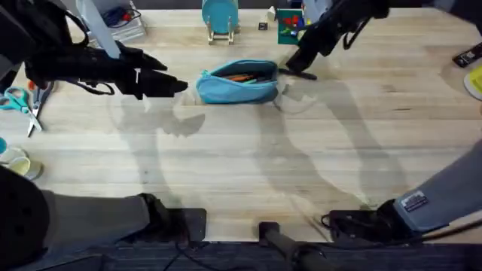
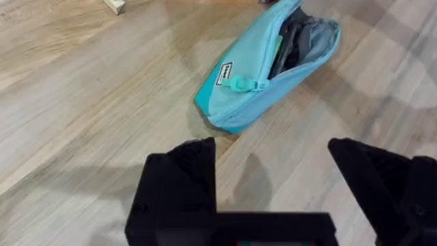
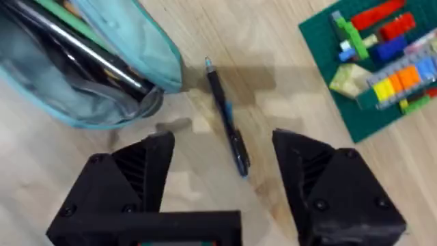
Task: Unzip the bag, pick up the pens from the table one at a time and place them inside, then zip the bag closed.
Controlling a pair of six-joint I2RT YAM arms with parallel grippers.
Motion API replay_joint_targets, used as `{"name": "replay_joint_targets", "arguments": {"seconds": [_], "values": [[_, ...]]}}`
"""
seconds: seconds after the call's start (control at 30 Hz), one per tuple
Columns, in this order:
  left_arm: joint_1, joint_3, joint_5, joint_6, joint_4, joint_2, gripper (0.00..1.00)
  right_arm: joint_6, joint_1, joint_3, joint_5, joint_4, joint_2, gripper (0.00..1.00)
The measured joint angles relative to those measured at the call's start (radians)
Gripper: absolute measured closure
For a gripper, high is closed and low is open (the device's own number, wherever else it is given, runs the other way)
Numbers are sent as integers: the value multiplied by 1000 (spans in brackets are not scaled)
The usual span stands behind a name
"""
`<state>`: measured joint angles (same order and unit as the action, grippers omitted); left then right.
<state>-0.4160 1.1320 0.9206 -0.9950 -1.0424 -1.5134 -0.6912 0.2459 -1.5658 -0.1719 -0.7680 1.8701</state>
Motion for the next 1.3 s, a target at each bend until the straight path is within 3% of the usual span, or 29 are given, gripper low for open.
{"name": "replay_joint_targets", "arguments": {"seconds": [0.23,0.6,1.0,1.03,1.13,1.2,1.3], "values": [[0,0,-4,-1,12,-11,8,-115,0,0,0,38,99,243],[0,0,-8,-1,14,-11,8,-155,-1,0,-7,50,214,296],[0,0,-8,0,14,-11,8,-155,-8,-14,-27,38,227,466],[0,0,-8,0,14,-11,8,-156,-8,-15,-26,40,227,498],[0,0,-8,0,14,-11,8,-163,-8,-17,-26,57,231,891],[0,0,-8,0,14,-11,8,-163,-9,-22,-27,61,233,959],[0,0,-8,0,14,-11,8,-167,-9,-23,-27,61,233,963]]}}
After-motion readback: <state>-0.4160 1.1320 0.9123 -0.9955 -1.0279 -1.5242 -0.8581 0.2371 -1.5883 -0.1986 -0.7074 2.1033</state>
